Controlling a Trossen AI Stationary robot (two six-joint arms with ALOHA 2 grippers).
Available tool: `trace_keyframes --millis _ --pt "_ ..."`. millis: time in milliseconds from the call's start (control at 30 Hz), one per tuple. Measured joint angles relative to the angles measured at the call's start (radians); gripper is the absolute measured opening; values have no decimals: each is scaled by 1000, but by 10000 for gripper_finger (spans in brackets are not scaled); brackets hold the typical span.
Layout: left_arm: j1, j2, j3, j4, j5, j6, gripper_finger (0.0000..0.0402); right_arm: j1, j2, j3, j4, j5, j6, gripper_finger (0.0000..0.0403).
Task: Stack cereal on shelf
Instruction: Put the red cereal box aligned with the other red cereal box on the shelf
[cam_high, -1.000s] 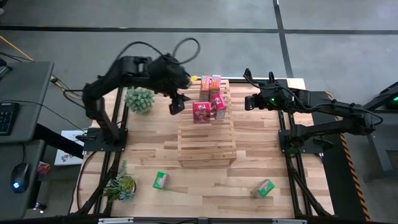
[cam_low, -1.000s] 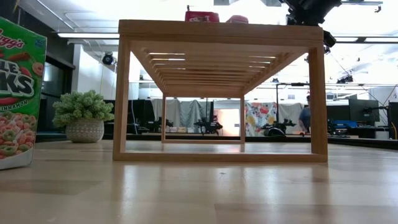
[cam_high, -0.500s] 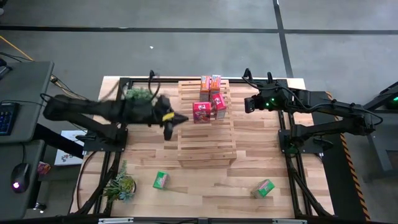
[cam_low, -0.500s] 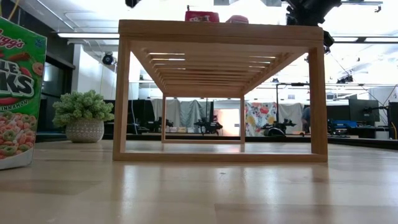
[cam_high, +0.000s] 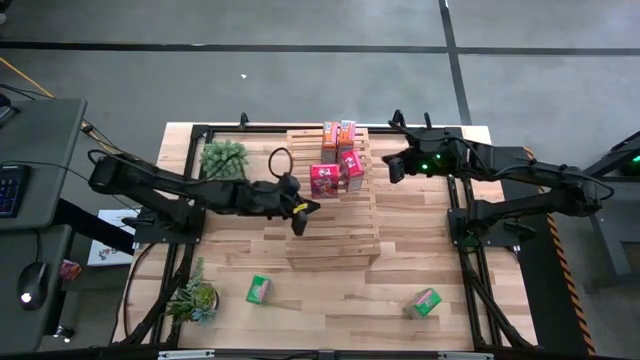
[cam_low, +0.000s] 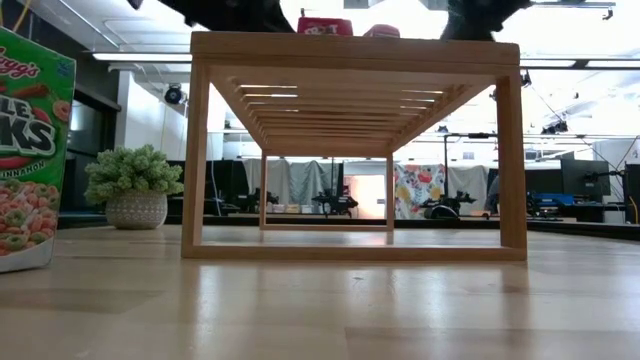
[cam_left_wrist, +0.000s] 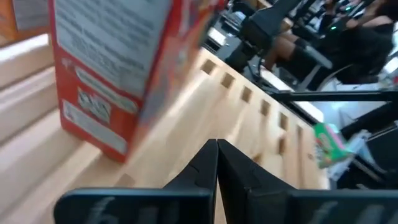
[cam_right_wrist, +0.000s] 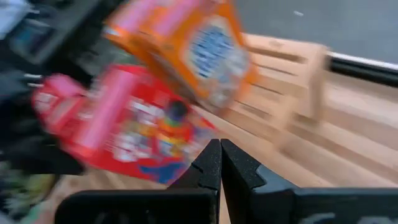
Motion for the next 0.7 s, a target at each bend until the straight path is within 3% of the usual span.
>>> trace_keyframes --millis 133,400,700 --pt "40 21 12 -8 8 32 0 -4 53 0 83 -63 -16 0" --pt "125 20 12 -10 86 138 0 -4 139 0 79 -157 -13 0" --pt "215 19 13 -8 114 280 0 -4 144 0 98 -211 -20 0"
